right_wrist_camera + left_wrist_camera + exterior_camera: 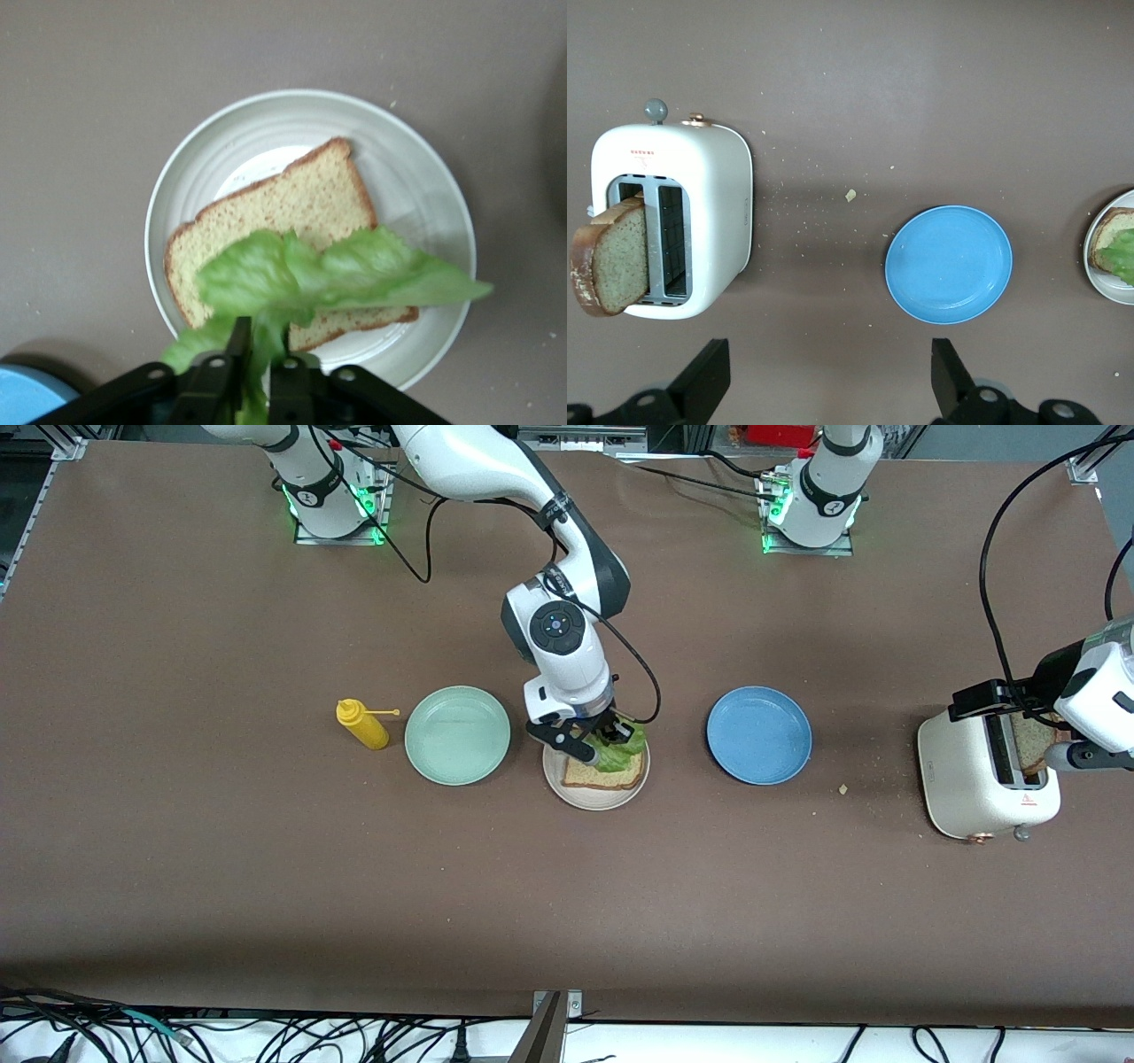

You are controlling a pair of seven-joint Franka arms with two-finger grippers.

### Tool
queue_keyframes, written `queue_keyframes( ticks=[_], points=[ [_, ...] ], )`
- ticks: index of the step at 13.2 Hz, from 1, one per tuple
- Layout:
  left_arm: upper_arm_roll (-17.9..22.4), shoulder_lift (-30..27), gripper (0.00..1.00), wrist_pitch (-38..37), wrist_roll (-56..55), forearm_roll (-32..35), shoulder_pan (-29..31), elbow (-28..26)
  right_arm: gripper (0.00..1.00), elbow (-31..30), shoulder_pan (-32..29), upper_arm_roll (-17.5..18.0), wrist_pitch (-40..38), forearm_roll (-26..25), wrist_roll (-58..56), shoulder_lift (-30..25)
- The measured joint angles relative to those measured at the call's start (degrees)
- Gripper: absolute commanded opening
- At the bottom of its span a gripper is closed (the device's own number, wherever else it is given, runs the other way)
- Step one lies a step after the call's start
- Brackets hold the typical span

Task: Make sandwich in beige plate with both arms
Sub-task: 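Lower the lettuce onto the toast and open the right gripper, then draw the right gripper back while the left gripper grasps the toaster toast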

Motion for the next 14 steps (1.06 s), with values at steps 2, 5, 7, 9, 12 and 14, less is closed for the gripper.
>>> queue_keyframes(
  ticks=[2, 5, 7, 9, 12, 14],
  points=[
    [0.03, 0.05, 1.00, 0.00, -0.04, 0.00, 0.00, 0.00, 1.00, -0.63, -0.05, -0.32, -0.62, -0.51, -0.10, -0.05],
    [0.79, 0.32, 1.00, 0.09, -0.13, 0.00, 0.31, -0.01, 1.00, -1.37, 0.37, -0.48, -5.51, -2.77, -0.24, -0.61],
    [1.44, 0.84, 1.00, 0.80, 0.01, 0.00, 1.95, -0.01, 1.00, -1.45, 1.01, -0.55, -9.81, -5.62, -0.24, -2.06],
    [1.75, 1.41, 1.00, 1.49, 0.35, 0.87, 3.90, -0.02, 1.00, -1.54, 2.12, -0.62, -13.26, -9.03, -0.38, -3.47],
    [2.01, 2.75, 1.00, 2.89, 4.28, 5.98, 6.06, -0.10, 1.00, -1.52, 3.11, -3.36, -22.03, -12.14, -6.87, -6.64],
    [2.09, 4.02, 1.00, 5.51, 8.19, 6.26, 8.89, -0.50, 1.00, -1.54, 2.98, -9.02, -29.40, -12.17, -15.88, -9.45]
  ],
)
